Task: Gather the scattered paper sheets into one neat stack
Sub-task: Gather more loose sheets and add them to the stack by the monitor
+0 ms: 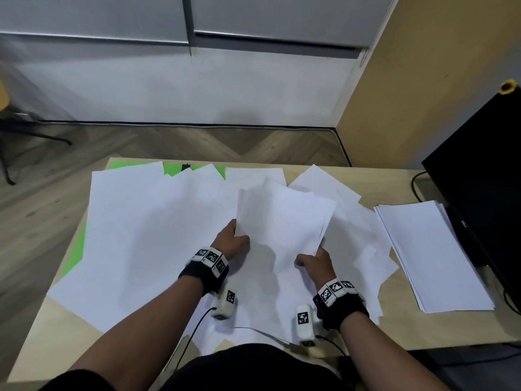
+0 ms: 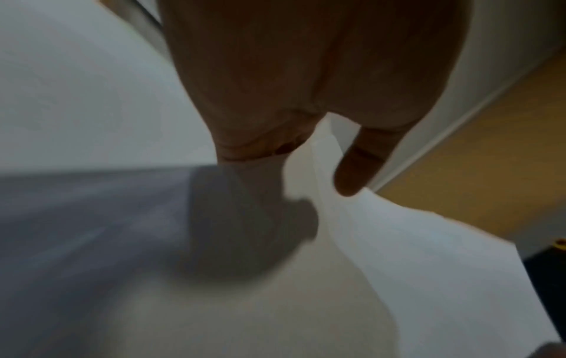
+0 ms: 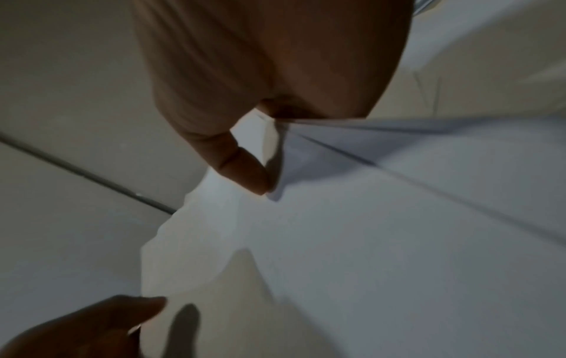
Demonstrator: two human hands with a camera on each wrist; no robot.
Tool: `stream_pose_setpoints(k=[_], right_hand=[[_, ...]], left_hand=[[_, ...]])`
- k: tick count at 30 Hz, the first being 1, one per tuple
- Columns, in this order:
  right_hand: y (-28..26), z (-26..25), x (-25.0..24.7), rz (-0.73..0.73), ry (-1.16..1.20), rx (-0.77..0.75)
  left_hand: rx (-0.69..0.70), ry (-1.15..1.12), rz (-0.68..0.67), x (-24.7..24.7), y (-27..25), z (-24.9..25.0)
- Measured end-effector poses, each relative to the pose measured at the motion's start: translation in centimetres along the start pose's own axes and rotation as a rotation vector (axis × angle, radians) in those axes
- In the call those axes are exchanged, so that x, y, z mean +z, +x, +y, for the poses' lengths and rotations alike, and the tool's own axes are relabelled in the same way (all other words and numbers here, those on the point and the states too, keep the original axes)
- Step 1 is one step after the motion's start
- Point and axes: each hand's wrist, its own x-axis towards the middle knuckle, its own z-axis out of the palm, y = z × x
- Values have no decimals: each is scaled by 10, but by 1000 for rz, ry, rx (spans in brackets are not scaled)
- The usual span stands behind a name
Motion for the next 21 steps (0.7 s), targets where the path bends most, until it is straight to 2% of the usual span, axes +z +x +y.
stream_pose_setpoints(k=[3,6,9,11,15,18,21], right_hand=[[-6,-22,2,30,80,-88],[-8,-57,-2,171,152,-248],[-9,-85,-14,243,188,-391],[-13,-94,-18,254,202,-459],[-17,-83,-9,303,192,-401],[-19,-70,-2,305,175,-371],[-14,-67,0,316,169,-318]], left_hand=[[104,11,122,-11,0,21],[287,-97,270,-27,-7,63],[473,-191,316,-41,-22,103],[538,-246,323,-45,-31,116],[514,-220,283,-34,-38,109],[402,-209,335,-25,-35,89],[320,-182,305,-20,-32,78]])
